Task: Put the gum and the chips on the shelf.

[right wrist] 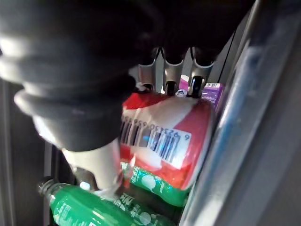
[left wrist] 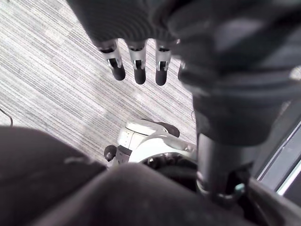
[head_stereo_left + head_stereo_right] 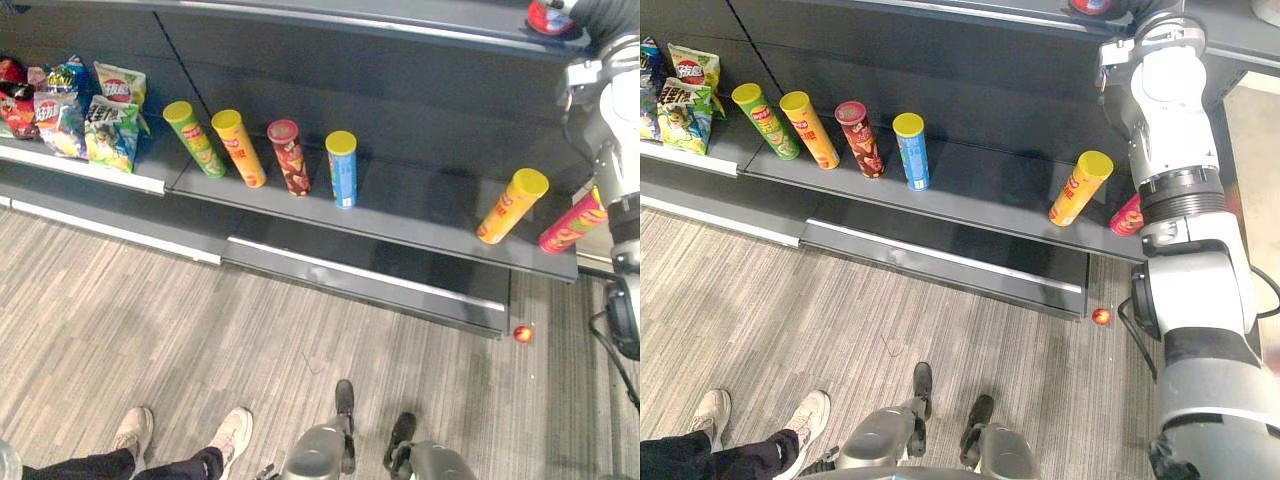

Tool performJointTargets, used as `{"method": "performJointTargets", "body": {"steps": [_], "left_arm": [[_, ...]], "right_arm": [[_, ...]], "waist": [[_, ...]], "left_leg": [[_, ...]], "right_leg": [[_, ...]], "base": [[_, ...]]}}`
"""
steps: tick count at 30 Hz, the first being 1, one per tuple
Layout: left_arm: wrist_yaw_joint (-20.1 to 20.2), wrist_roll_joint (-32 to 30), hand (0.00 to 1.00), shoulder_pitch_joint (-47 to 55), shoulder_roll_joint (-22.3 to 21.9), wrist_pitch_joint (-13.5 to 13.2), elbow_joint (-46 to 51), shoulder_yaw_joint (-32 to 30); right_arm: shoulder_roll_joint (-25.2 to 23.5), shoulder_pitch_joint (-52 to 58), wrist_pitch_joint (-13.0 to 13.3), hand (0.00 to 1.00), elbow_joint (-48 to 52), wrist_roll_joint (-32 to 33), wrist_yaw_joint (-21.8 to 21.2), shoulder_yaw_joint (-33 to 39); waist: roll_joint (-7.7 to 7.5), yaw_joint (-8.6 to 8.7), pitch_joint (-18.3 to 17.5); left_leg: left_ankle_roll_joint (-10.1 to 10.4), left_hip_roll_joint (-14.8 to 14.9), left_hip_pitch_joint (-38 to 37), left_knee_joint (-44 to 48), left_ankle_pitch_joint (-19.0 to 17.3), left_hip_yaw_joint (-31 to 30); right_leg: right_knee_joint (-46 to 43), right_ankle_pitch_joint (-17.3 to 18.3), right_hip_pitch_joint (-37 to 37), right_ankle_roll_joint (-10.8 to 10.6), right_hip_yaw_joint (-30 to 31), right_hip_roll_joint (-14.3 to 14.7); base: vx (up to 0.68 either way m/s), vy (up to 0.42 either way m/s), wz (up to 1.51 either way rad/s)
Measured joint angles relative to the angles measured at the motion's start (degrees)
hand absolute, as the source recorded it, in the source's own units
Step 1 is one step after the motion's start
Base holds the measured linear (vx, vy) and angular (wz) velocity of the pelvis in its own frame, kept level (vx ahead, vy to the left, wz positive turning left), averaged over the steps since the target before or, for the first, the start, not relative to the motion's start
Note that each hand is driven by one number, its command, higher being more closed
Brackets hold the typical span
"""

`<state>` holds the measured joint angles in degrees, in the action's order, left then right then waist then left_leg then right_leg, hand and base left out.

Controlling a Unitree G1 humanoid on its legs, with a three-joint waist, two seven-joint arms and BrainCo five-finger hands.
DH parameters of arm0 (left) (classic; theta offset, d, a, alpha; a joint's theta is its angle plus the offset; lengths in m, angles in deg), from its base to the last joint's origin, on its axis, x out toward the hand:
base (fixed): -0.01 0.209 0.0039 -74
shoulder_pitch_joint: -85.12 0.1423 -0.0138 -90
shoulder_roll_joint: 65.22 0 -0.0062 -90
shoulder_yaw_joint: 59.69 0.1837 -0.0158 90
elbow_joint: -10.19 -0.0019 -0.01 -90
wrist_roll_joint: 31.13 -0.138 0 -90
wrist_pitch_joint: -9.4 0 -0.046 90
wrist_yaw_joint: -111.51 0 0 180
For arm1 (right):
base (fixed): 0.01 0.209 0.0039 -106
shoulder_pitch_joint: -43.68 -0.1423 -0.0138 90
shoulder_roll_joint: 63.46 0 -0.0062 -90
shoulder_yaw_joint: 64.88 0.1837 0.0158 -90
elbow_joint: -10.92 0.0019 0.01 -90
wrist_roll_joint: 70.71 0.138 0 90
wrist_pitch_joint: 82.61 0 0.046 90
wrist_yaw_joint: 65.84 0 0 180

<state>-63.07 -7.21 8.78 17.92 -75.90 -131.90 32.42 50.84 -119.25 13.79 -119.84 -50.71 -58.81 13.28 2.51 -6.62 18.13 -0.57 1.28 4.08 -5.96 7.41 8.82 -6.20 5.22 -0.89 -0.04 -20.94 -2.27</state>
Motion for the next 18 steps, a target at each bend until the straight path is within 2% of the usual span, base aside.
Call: {"method": "performJointTargets", "body": {"steps": [12,18], "left_arm": [[0.1,0.0,0.00,0.0,0.0,0.4,0.0,0.0],[0.1,0.1,0.00,-0.1,0.0,0.4,0.0,0.0]], "right_arm": [[-0.3,0.0,0.0,0.00,0.0,0.0,0.1,-0.3],[-0.9,0.0,0.9,0.00,0.1,0.1,0.8,-0.3]], "waist": [[-0.01,0.02,0.0],[-0.02,0.02,0.0]], "left_leg": [[0.0,0.0,0.0,0.0,0.0,0.1],[0.0,0.1,-0.1,0.0,0.0,0.4]], "right_leg": [[0.0,0.0,0.0,0.0,0.1,0.0],[0.0,0.0,-0.1,0.0,0.5,0.1]], "base": [[0.02,0.003,0.00],[0.00,0.000,-0.02]]}}
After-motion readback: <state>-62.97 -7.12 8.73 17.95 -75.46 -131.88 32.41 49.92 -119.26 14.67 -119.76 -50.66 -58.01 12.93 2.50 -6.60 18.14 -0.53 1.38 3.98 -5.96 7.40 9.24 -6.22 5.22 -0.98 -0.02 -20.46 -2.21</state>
